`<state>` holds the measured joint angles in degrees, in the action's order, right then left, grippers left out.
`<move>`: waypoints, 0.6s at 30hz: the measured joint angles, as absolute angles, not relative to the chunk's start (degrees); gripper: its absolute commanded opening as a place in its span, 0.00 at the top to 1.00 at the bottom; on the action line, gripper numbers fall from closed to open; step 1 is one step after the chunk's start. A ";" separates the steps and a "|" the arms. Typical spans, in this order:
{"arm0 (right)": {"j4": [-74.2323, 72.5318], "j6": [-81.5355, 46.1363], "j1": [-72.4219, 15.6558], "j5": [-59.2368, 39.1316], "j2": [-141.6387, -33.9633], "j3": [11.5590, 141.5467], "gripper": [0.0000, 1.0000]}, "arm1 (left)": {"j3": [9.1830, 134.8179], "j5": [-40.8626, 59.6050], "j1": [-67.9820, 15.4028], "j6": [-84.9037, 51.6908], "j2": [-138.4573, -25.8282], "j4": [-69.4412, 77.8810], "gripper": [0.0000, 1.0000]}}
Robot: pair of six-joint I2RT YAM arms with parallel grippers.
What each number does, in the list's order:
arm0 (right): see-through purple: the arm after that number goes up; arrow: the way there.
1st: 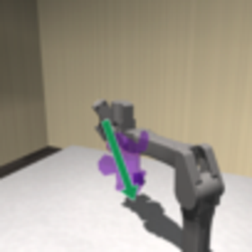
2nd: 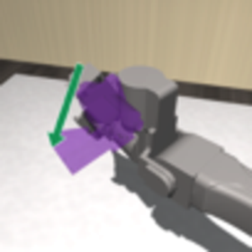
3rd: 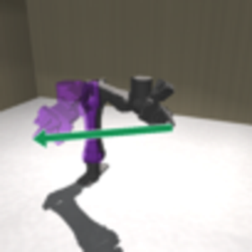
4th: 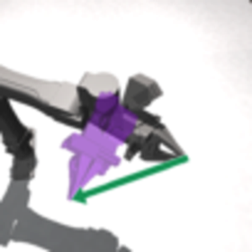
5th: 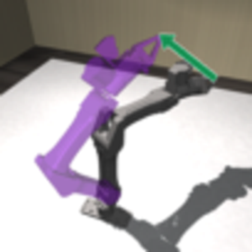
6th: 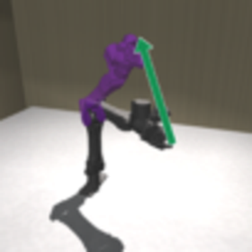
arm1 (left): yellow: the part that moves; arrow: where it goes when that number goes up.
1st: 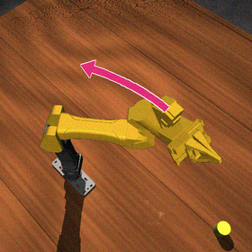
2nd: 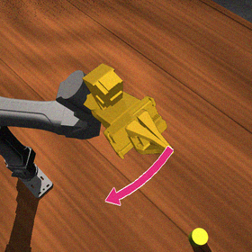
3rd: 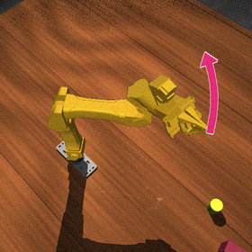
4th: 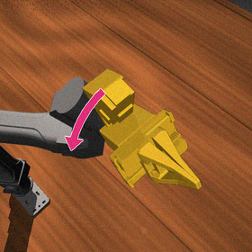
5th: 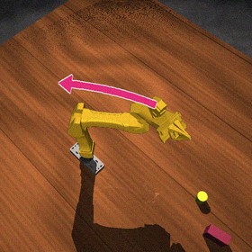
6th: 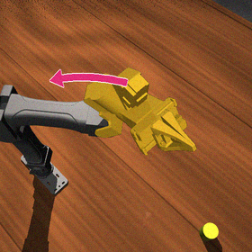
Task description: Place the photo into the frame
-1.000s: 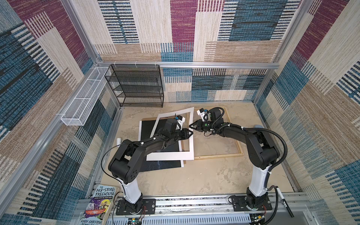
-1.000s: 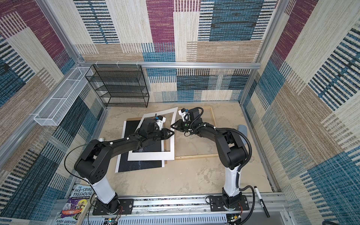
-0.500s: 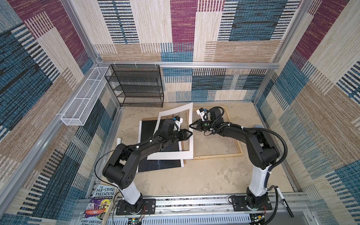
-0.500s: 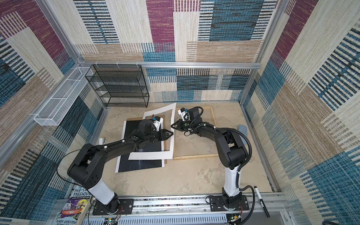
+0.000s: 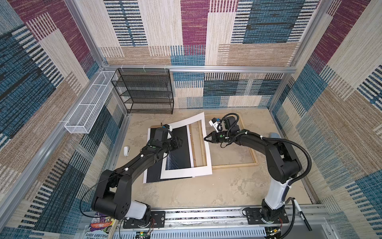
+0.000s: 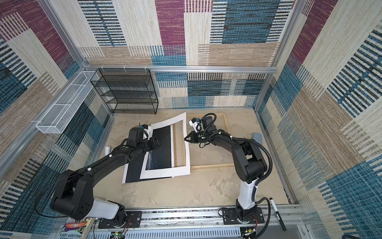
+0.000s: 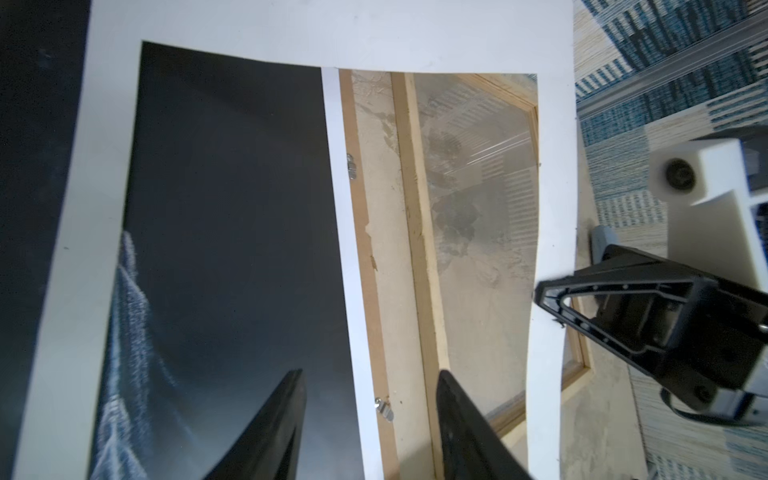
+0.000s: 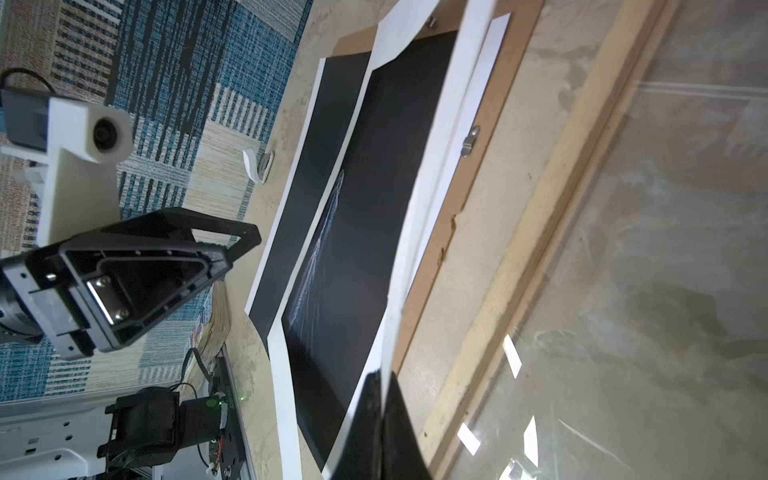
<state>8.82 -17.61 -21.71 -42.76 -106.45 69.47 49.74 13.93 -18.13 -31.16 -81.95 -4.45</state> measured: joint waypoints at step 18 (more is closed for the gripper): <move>22.65 -5.48 -21.23 -23.05 -104.12 68.75 1.00 | 46.50 4.51 -18.02 -28.77 -82.30 -20.03 0.45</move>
